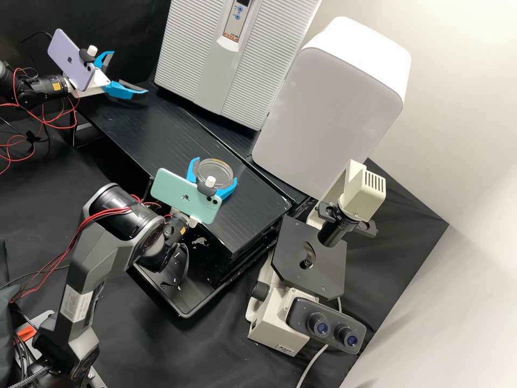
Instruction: Slide the petri dish to the left
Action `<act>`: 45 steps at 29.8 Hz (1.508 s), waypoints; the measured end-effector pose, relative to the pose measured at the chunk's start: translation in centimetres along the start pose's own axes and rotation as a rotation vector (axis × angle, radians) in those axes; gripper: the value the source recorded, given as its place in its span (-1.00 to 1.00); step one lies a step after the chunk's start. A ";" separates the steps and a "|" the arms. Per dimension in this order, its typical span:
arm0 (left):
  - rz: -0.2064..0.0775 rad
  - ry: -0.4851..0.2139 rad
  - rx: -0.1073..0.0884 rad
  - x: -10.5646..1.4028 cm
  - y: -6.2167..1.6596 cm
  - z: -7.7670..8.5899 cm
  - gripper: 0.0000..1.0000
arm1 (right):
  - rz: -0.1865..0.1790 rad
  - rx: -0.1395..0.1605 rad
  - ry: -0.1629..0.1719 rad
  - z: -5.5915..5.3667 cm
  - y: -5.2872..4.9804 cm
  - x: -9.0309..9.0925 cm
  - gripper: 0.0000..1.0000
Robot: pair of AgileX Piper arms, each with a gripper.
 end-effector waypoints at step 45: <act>0.000 0.000 0.000 0.0 0.00 0.0 1.00 | -0.309 -0.282 0.385 -21.3 -9.8 -4.6 -1.00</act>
